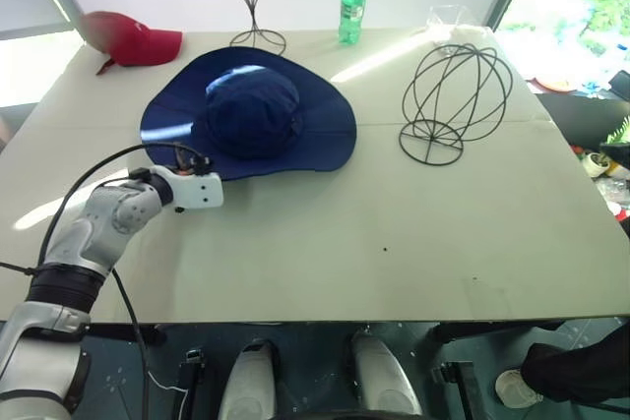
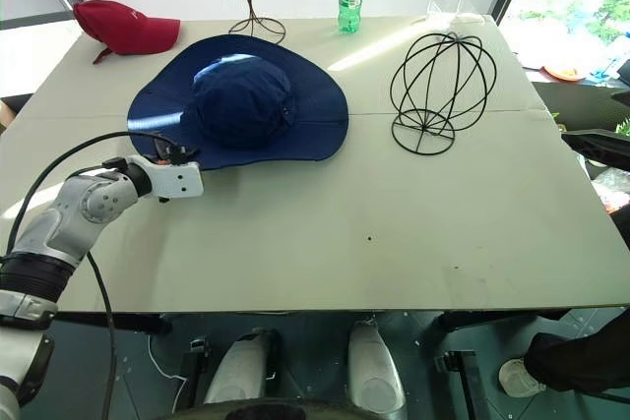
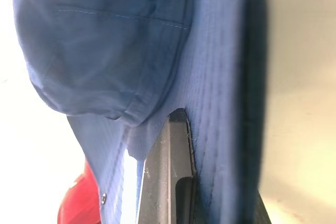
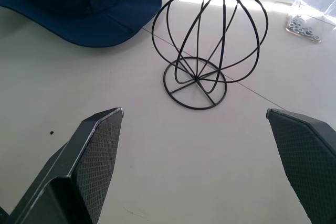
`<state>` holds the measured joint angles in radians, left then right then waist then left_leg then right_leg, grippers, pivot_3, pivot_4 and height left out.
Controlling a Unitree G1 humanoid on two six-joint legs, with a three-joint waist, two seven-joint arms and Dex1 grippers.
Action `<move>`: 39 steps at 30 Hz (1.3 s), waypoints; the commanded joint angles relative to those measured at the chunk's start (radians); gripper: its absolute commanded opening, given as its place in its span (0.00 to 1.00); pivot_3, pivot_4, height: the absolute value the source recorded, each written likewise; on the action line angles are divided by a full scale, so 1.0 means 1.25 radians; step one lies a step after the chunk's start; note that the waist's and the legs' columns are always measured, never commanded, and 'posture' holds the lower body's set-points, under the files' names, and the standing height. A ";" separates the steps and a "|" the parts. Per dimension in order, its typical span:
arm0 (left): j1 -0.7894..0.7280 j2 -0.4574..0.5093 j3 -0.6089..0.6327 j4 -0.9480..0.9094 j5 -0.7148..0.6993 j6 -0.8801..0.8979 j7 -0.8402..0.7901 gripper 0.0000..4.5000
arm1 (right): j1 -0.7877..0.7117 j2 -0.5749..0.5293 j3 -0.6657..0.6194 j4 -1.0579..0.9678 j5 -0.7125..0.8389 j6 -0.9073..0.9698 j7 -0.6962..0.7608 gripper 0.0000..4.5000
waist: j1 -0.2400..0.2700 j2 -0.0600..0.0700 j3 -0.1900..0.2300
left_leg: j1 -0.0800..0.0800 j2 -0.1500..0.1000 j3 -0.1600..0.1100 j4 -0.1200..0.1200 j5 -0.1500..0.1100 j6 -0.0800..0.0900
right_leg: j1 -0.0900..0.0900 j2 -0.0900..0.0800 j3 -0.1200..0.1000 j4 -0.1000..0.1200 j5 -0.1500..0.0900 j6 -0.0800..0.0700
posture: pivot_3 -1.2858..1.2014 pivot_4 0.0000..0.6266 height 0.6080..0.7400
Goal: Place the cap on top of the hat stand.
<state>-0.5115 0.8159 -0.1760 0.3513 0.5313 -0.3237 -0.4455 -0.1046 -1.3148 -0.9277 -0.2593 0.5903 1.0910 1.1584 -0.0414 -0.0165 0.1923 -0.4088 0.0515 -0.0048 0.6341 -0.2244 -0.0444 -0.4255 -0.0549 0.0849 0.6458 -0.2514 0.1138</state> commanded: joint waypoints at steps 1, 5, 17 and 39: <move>-0.044 -0.004 0.064 -0.027 -0.066 0.057 -0.009 0.00 | -0.019 -0.009 -0.025 0.023 -0.001 0.005 -0.019 1.00 | 0.000 0.000 0.000 | 0.000 0.000 0.000 0.000 0.000 0.000 | 0.000 0.000 0.000 0.000 0.000 0.000 | 0.52 0.24 0.99; -0.091 -0.015 0.092 -0.062 -0.136 0.123 -0.056 0.00 | -0.011 -0.009 -0.042 0.036 -0.019 -0.018 -0.017 1.00 | 0.000 0.000 0.000 | 0.000 0.000 0.000 0.000 0.000 0.000 | 0.000 0.000 0.000 0.000 0.000 0.000 | 0.52 0.24 0.99; -0.446 -0.164 0.088 -0.049 -0.306 0.374 -0.186 0.00 | 0.023 0.000 -0.093 0.022 -0.057 -0.009 -0.010 1.00 | -0.001 -0.001 0.000 | -0.001 -0.001 -0.001 0.001 0.000 0.000 | 0.000 0.000 0.000 0.000 0.000 0.004 | 0.52 0.24 0.99; -0.914 -0.228 0.051 0.690 -0.225 0.281 0.025 0.00 | 0.108 0.062 -0.215 -0.094 -0.063 0.040 -0.028 1.00 | -0.020 -0.008 0.005 | -0.001 -0.001 -0.004 -0.003 0.000 0.000 | -0.001 0.004 0.001 0.000 -0.001 0.006 | 0.52 0.24 0.99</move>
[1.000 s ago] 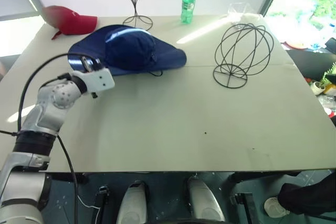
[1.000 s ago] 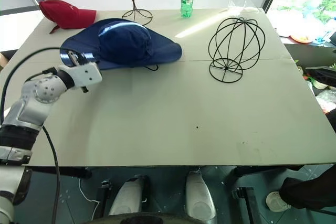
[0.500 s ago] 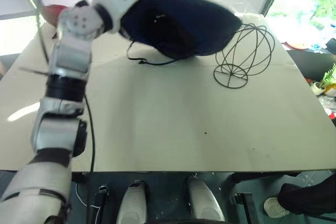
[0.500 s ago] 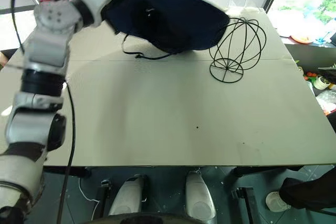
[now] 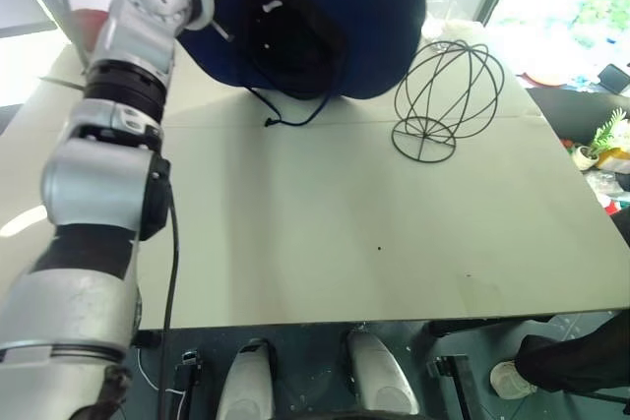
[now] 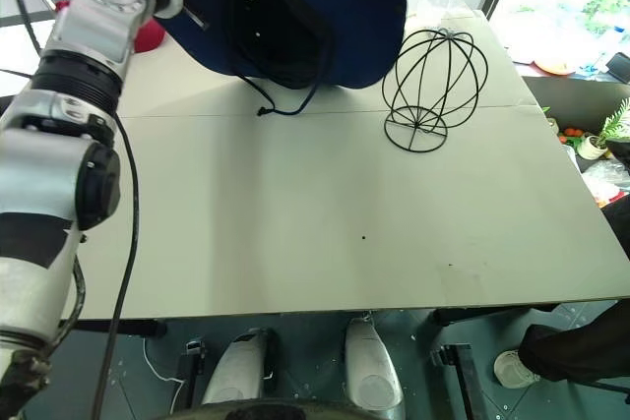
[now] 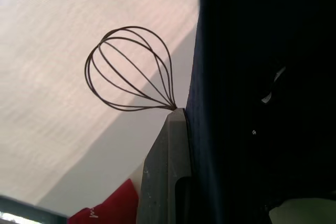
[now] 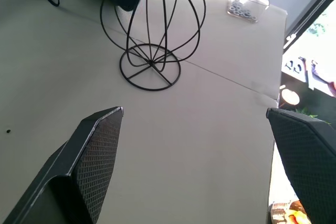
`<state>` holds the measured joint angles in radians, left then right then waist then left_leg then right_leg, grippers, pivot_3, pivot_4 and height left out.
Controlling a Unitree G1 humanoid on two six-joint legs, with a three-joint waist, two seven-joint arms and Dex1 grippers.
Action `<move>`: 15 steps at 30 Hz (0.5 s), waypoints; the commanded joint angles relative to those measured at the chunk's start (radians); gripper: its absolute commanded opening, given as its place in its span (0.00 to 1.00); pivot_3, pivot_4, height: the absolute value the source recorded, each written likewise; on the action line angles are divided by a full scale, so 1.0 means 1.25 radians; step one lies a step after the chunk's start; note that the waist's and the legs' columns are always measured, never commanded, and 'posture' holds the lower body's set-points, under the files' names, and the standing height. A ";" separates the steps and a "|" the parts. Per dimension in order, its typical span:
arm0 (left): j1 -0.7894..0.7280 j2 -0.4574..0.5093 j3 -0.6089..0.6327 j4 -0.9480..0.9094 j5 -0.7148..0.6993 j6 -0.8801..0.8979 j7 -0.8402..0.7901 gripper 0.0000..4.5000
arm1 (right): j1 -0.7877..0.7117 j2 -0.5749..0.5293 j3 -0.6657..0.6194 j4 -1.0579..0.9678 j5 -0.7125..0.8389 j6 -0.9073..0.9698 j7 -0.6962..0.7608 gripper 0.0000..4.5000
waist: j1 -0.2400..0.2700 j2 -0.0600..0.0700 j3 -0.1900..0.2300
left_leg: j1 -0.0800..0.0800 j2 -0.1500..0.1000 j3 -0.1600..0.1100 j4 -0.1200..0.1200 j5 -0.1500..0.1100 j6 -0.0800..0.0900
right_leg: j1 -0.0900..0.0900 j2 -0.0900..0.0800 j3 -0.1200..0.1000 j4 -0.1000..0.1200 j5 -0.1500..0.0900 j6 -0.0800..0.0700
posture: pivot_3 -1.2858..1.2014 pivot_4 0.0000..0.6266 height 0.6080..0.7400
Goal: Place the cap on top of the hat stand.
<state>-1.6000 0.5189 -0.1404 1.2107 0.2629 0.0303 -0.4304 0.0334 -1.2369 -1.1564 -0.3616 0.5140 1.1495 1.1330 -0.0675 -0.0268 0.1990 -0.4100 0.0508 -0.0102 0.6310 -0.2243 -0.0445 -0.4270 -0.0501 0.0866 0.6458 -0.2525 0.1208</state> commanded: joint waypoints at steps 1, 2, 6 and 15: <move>-0.050 0.005 0.038 0.013 -0.028 0.016 0.010 0.00 | -0.006 -0.001 -0.027 -0.010 -0.001 -0.009 -0.012 1.00 | 0.001 0.000 0.000 | 0.000 0.000 0.000 0.000 0.000 0.000 | 0.000 0.000 0.000 0.000 0.000 0.000 | 0.52 0.24 0.99; -0.056 0.000 0.054 0.020 -0.044 0.031 0.004 0.00 | -0.009 -0.002 -0.022 -0.008 0.000 -0.012 -0.015 1.00 | 0.003 0.000 0.000 | 0.000 0.000 0.000 0.000 0.000 0.000 | 0.000 0.000 0.000 0.000 0.000 0.000 | 0.52 0.24 0.99; -0.083 -0.049 0.113 0.032 -0.110 0.103 -0.032 0.00 | -0.010 -0.001 -0.010 -0.002 0.002 -0.026 -0.020 1.00 | 0.011 -0.001 0.000 | -0.001 0.000 0.000 0.000 0.000 0.000 | 0.000 0.000 0.000 0.000 0.000 0.000 | 0.52 0.24 0.99; -0.149 -0.152 0.194 0.068 -0.181 0.190 0.034 0.00 | 0.005 -0.007 -0.041 -0.005 -0.004 -0.024 -0.003 1.00 | 0.019 -0.001 0.000 | -0.001 0.000 0.000 0.000 0.000 0.000 | 0.000 0.000 0.000 0.000 0.000 0.001 | 0.52 0.24 0.99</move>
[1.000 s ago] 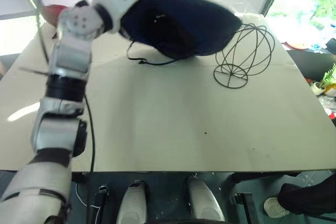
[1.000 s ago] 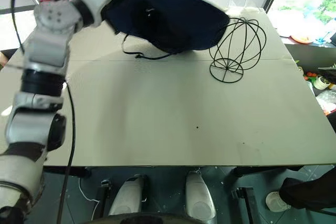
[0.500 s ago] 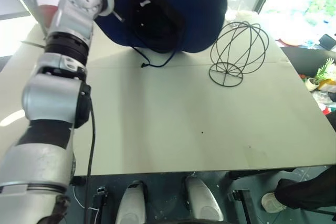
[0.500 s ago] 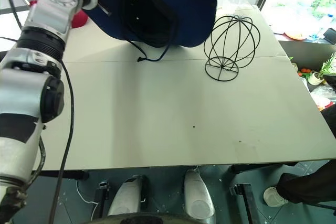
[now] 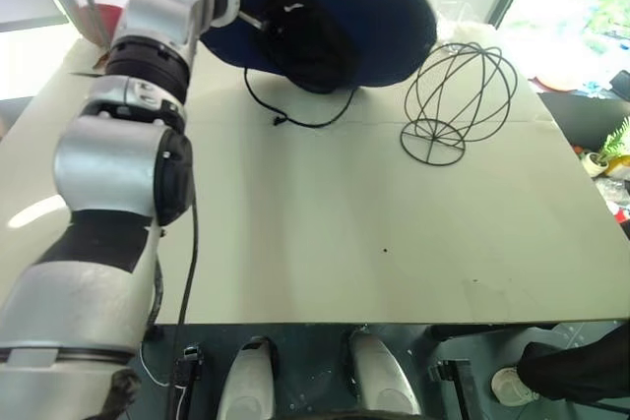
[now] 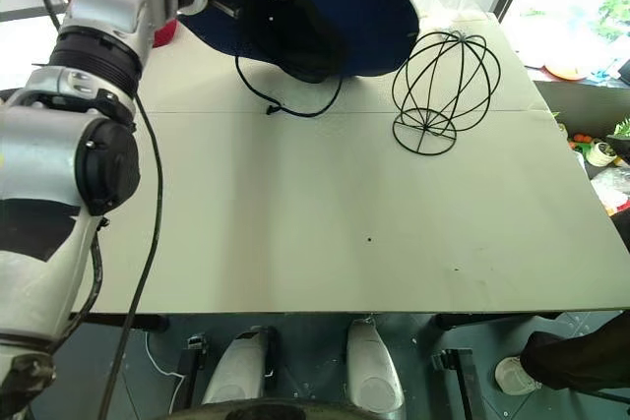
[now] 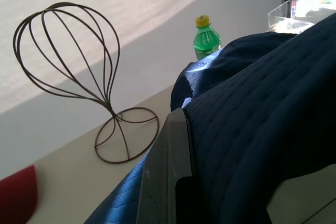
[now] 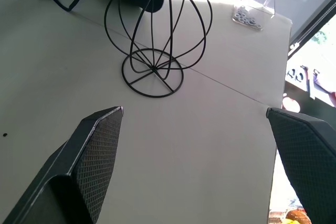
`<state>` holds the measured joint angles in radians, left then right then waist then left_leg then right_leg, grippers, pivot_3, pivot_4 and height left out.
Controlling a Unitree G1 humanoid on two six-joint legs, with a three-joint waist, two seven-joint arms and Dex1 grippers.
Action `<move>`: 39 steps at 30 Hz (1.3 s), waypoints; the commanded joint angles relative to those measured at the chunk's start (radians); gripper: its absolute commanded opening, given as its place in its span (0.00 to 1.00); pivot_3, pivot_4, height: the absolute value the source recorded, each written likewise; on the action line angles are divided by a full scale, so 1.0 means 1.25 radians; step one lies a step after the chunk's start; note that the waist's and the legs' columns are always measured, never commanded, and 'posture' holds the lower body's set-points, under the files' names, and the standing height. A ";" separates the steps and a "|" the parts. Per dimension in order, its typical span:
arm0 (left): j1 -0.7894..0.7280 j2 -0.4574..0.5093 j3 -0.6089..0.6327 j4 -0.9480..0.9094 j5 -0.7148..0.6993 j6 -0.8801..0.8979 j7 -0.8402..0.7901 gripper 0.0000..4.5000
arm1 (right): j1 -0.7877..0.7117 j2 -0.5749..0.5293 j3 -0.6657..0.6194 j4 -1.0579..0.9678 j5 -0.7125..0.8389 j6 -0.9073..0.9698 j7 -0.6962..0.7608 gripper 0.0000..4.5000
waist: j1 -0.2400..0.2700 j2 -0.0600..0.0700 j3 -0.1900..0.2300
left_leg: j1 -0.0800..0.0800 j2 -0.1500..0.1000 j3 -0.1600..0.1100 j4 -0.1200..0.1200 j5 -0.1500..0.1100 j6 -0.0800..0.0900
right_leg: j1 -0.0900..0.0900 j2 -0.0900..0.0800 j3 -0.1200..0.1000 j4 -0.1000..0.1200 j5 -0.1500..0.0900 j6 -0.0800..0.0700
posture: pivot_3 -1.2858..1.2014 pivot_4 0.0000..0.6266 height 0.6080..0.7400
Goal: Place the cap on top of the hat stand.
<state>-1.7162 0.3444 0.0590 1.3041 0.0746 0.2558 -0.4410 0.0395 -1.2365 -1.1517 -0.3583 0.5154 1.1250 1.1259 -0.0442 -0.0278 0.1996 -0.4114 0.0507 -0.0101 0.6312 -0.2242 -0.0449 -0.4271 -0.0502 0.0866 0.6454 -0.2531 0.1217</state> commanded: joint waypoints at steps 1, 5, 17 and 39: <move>-0.062 -0.019 0.040 -0.002 -0.032 0.010 0.057 0.00 | 0.002 -0.005 -0.048 -0.010 -0.006 -0.002 0.001 1.00 | 0.000 0.000 0.000 | 0.000 0.000 0.000 0.000 0.000 0.000 | 0.000 0.000 0.000 0.000 0.000 0.000 | 0.52 0.24 0.99; -0.089 -0.051 0.072 0.012 -0.054 0.019 0.102 0.00 | 0.021 0.008 -0.075 -0.028 -0.011 0.006 0.003 1.00 | -0.001 0.000 0.000 | 0.001 0.000 0.000 0.000 0.000 0.000 | 0.000 0.000 0.000 0.000 0.000 0.000 | 0.52 0.24 0.99; -0.170 -0.247 0.091 0.004 -0.079 -0.043 0.029 0.00 | 0.064 0.046 -0.151 -0.094 -0.003 0.055 -0.016 1.00 | 0.005 -0.002 0.001 | -0.001 -0.001 0.000 0.000 0.001 -0.002 | 0.000 0.000 0.000 -0.002 -0.002 0.004 | 0.52 0.24 0.99; 0.301 -0.173 -0.415 -0.310 0.378 -0.648 0.114 0.00 | 0.156 0.066 -0.268 -0.147 0.004 0.121 0.000 1.00 | 0.006 -0.001 0.001 | 0.001 -0.002 0.001 0.000 0.001 -0.003 | 0.000 0.001 0.007 -0.001 0.001 -0.001 | 0.52 0.24 0.99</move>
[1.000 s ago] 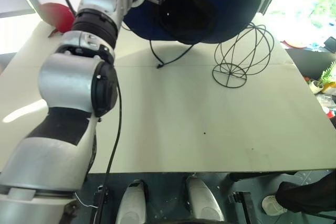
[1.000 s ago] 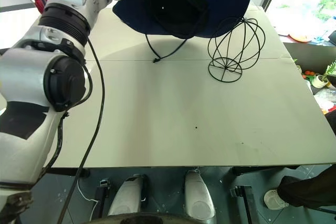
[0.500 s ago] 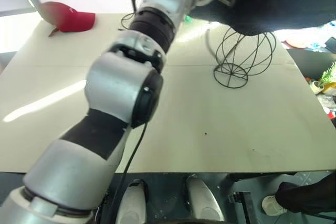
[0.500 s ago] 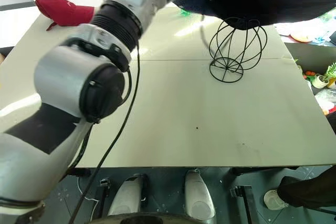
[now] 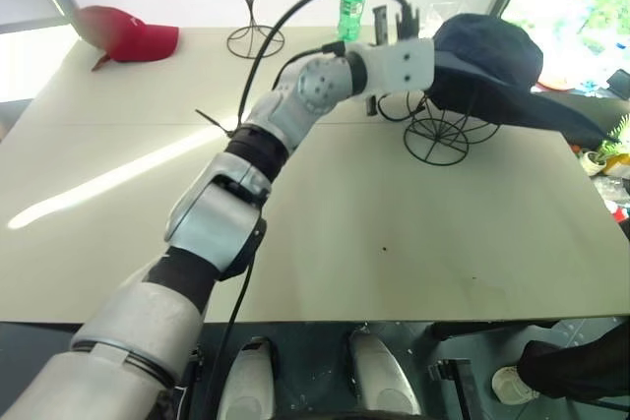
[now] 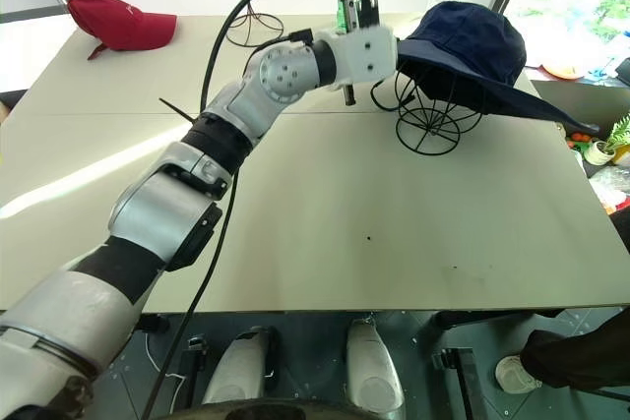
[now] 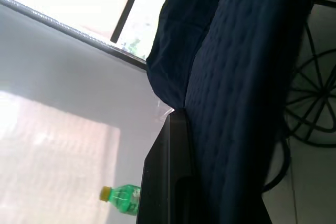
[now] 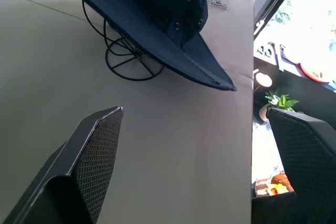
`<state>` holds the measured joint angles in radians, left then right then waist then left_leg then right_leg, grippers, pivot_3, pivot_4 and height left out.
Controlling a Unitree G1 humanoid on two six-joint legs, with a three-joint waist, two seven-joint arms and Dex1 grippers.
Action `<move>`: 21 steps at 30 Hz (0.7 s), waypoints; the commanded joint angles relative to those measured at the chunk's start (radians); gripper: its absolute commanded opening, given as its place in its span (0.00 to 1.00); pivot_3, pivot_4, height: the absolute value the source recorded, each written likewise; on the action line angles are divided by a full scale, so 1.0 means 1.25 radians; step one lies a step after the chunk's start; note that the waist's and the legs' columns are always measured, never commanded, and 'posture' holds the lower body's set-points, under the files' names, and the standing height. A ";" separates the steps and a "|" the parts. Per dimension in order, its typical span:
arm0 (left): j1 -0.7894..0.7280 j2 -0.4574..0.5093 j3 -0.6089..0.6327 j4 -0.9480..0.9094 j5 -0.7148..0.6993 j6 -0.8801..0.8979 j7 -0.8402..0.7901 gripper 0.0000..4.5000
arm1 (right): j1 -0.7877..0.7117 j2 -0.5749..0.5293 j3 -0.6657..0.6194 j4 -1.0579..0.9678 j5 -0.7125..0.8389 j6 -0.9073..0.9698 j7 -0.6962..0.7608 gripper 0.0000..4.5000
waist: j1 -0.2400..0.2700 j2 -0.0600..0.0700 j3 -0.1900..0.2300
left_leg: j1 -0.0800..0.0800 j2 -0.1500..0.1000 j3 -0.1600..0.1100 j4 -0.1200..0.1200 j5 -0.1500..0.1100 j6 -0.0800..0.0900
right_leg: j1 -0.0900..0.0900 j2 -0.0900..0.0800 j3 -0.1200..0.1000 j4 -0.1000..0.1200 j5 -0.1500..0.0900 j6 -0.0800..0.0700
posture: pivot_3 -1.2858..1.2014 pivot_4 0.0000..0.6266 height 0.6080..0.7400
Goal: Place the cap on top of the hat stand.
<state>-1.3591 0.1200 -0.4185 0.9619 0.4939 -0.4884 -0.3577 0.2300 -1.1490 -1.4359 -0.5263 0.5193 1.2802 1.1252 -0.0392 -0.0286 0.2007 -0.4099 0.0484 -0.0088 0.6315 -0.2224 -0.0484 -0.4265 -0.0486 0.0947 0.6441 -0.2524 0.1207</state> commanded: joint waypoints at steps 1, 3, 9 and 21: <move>0.023 0.010 -0.042 -0.038 0.056 -0.063 0.060 0.00 | 0.005 -0.003 -0.041 -0.014 0.003 -0.001 0.001 1.00 | 0.003 0.000 0.000 | 0.000 0.000 0.000 0.000 0.000 0.000 | 0.000 0.000 0.000 0.000 0.000 0.000 | 0.52 0.24 0.99; 0.037 0.032 -0.086 -0.050 0.123 -0.115 0.123 0.00 | 0.013 0.001 -0.046 -0.023 0.008 0.006 0.006 1.00 | 0.003 0.000 0.000 | 0.000 0.000 0.000 0.000 0.000 0.000 | 0.000 0.000 0.000 0.000 0.000 0.000 | 0.52 0.24 0.99; 0.073 0.059 -0.132 -0.039 0.166 -0.149 0.134 0.00 | 0.030 0.015 -0.053 -0.036 0.013 0.009 0.004 1.00 | 0.003 0.000 0.000 | 0.000 0.000 0.000 0.001 0.000 0.000 | 0.000 0.000 0.000 0.000 0.000 0.000 | 0.52 0.24 0.99; 0.151 0.052 -0.120 -0.038 0.138 -0.120 0.046 0.00 | 0.037 0.024 -0.026 -0.042 0.022 -0.003 -0.006 1.00 | 0.004 0.001 -0.001 | 0.000 0.000 0.000 0.001 0.000 0.000 | 0.001 0.000 0.000 0.001 0.000 0.000 | 0.52 0.24 0.99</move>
<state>-1.1449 0.1920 -0.5819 0.9273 0.6856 -0.6420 -0.2975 0.2745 -1.1134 -1.4362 -0.5668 0.5458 1.2952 1.1226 -0.0348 -0.0275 0.1996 -0.4098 0.0481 -0.0089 0.6329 -0.2223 -0.0485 -0.4255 -0.0484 0.0953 0.6450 -0.2524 0.1206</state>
